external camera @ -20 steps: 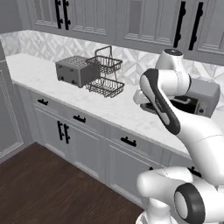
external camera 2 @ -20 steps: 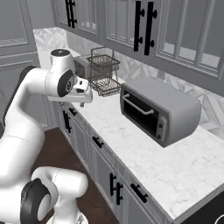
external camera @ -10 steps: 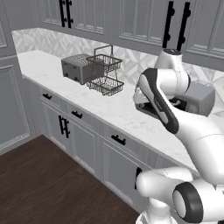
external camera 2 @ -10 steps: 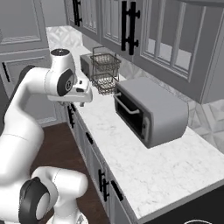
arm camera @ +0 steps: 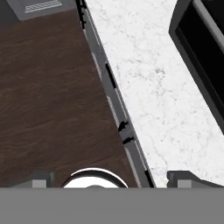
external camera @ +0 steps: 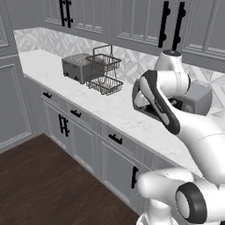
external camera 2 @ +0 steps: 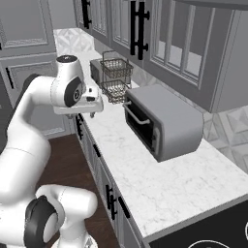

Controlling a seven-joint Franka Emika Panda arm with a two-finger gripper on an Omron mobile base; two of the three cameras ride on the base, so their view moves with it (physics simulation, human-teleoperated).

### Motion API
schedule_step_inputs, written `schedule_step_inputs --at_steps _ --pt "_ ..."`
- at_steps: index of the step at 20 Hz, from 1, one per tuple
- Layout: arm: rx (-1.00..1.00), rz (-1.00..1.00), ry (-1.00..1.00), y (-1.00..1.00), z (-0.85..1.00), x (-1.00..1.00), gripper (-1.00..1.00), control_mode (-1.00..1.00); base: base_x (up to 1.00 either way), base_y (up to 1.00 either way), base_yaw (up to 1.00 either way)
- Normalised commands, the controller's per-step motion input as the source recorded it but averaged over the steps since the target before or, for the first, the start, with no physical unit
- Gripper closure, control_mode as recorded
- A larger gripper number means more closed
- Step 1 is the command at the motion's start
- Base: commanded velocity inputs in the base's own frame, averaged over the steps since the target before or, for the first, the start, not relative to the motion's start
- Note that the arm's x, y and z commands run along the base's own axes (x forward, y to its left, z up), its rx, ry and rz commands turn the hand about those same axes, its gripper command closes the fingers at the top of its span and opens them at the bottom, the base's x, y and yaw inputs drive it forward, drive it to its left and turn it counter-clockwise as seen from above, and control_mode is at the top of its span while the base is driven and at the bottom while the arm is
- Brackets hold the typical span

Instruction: Take a straw from the drawer in front and place it inside the glass cup on the dining counter.

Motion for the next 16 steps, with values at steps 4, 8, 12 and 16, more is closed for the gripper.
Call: schedule_step_inputs --at_steps 4,8,12,16 --pt "-0.41 0.00 -0.04 0.83 -0.38 0.23 -1.00 -1.00 0.00 0.00 0.00" --pt "-0.47 -0.01 -0.04 0.92 -0.59 0.14 -1.00 -1.00 0.00 0.00 0.00" --pt "-0.37 -0.01 -0.05 0.65 -0.73 0.00 -1.00 -1.00 0.00 0.00 0.00" --pt "-0.35 0.00 -0.11 0.56 -0.84 0.00 -1.00 -1.00 0.00 0.00 0.00"
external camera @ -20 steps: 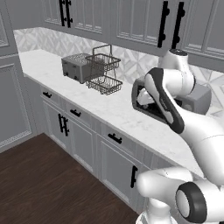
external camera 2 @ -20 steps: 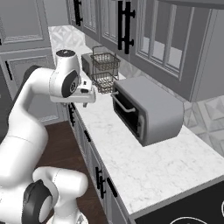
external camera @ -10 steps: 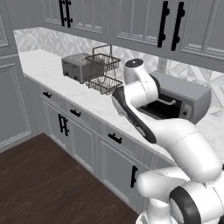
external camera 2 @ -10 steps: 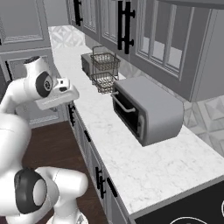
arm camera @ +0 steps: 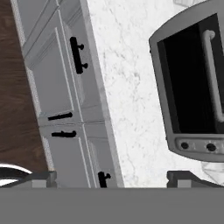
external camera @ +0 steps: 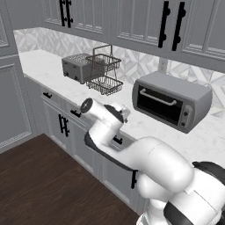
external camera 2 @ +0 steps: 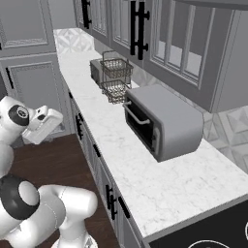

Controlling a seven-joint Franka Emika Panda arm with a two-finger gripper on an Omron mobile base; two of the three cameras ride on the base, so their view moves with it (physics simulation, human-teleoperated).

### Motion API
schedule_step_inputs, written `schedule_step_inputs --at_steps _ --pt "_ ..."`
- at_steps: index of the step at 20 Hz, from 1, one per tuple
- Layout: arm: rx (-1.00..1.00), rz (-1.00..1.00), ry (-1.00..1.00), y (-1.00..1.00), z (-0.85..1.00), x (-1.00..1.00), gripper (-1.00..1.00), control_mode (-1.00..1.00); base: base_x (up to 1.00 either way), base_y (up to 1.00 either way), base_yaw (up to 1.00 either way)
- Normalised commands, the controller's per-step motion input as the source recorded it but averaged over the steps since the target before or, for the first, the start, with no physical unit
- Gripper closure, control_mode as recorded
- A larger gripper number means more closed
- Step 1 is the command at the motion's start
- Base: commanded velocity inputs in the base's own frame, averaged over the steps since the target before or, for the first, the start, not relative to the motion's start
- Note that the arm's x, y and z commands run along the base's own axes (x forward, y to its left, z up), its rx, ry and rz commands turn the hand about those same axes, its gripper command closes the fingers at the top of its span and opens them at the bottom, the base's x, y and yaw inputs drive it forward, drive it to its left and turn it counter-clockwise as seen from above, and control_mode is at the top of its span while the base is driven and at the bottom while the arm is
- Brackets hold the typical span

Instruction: Take a straw from the drawer in front and place it inside the glass cup on the dining counter.

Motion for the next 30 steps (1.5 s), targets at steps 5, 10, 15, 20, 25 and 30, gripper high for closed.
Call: schedule_step_inputs --at_steps 5,10,15,20,25,30 --pt "-0.43 0.00 -0.25 0.18 -0.77 0.02 -1.00 -1.00 0.00 0.00 0.00" --pt "-0.36 -0.01 -0.23 -0.04 -0.66 0.06 -1.00 -1.00 0.00 0.00 0.00" --pt "-0.19 -0.07 -0.09 -0.21 -0.43 0.24 -1.00 -1.00 0.00 0.00 0.00" --pt "-0.08 -0.10 0.00 -0.08 -0.27 0.54 -1.00 -1.00 0.00 0.00 0.00" --pt "-0.02 -0.05 0.00 -0.02 -0.37 0.40 -1.00 -1.00 0.00 0.00 0.00" --pt "-0.05 0.00 0.00 0.00 -0.50 0.13 -1.00 -1.00 0.00 0.00 0.00"
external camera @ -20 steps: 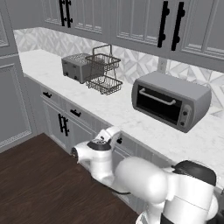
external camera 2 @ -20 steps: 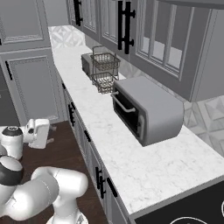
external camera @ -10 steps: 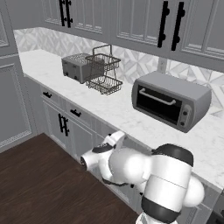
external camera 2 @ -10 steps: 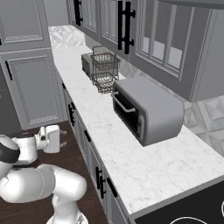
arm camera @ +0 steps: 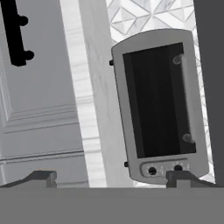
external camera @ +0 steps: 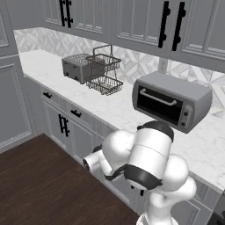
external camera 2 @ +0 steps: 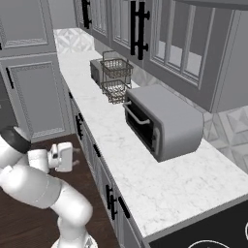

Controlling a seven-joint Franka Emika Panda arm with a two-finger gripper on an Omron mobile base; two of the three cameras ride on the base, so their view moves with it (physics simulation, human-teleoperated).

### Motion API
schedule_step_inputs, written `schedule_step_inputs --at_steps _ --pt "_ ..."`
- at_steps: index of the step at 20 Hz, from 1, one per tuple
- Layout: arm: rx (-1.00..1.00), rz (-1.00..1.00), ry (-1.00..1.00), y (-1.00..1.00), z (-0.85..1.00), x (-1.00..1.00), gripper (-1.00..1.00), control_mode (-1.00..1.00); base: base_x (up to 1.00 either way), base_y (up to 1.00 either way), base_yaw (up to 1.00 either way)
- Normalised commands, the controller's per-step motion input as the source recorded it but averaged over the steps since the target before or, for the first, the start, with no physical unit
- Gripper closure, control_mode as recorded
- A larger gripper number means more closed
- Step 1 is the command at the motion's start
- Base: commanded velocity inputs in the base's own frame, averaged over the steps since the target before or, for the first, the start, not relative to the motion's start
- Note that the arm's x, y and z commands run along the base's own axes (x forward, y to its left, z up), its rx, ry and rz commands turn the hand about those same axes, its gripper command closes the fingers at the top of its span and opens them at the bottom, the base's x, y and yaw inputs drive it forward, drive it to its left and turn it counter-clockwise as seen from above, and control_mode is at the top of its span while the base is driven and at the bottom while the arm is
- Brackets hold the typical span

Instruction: Take a straw from the drawer in front and place it inside the glass cup on the dining counter.

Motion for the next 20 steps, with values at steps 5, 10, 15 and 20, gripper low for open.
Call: schedule_step_inputs --at_steps 5,10,15,20 --pt "-0.05 -0.01 -0.03 0.00 -0.22 0.16 -1.00 -1.00 0.00 0.00 0.00" --pt "-0.04 -0.01 -0.04 0.00 -0.01 0.25 -1.00 -1.00 0.00 0.00 0.00" --pt "-0.05 0.00 -0.01 0.00 -0.06 0.43 -1.00 -1.00 0.00 0.00 0.00" --pt "-0.04 0.00 0.00 0.00 -0.20 0.53 -1.00 -1.00 0.00 0.00 0.00"
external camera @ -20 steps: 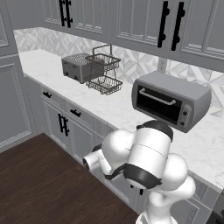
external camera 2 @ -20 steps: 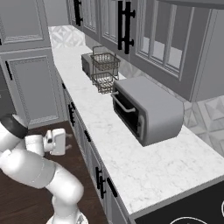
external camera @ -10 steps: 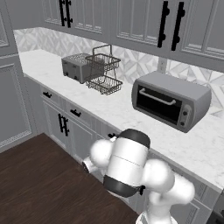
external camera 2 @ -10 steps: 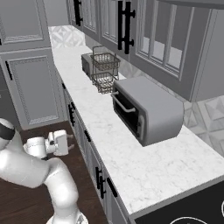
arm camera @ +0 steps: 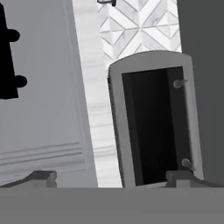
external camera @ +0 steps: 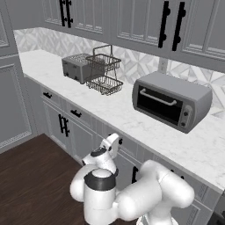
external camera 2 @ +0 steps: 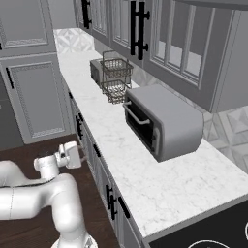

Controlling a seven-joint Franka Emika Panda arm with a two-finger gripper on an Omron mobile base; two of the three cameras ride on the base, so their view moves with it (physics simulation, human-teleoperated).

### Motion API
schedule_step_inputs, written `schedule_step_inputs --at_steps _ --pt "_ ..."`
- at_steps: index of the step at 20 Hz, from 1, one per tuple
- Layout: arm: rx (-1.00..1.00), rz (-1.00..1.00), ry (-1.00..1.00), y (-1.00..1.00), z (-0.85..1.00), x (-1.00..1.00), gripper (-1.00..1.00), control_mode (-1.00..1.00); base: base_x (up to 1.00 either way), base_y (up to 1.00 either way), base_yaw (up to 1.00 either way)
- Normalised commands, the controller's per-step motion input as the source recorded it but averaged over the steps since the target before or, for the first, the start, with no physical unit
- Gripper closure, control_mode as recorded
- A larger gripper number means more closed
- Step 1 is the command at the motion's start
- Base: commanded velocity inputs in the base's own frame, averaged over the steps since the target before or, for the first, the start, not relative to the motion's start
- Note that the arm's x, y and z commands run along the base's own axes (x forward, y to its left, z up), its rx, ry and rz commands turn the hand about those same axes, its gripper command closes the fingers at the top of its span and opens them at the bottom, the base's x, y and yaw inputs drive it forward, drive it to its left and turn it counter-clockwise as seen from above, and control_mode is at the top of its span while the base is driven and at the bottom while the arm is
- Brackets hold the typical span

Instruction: Take a straw from the drawer in front and place it inside the glass cup on the dining counter.

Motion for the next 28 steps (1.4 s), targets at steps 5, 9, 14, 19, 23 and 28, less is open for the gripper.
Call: schedule_step_inputs --at_steps 5,9,14,19,23,28 --pt "-0.01 0.00 0.00 0.00 -0.39 0.33 -1.00 -1.00 0.00 0.00 0.00" --pt "0.00 0.00 0.00 0.00 -0.25 0.33 -1.00 -1.00 0.00 0.00 0.00" --pt "0.00 0.00 0.00 0.00 -0.02 0.32 -1.00 -1.00 0.00 0.00 0.00" --pt "0.00 0.00 0.00 -0.02 -0.12 0.29 -1.00 -1.00 0.00 0.00 0.00" --pt "0.00 0.00 0.01 -0.02 -0.30 0.26 -1.00 -1.00 0.00 0.00 0.00" --pt "0.00 0.00 0.01 -0.01 -0.29 0.25 -1.00 -1.00 0.00 0.00 0.00"
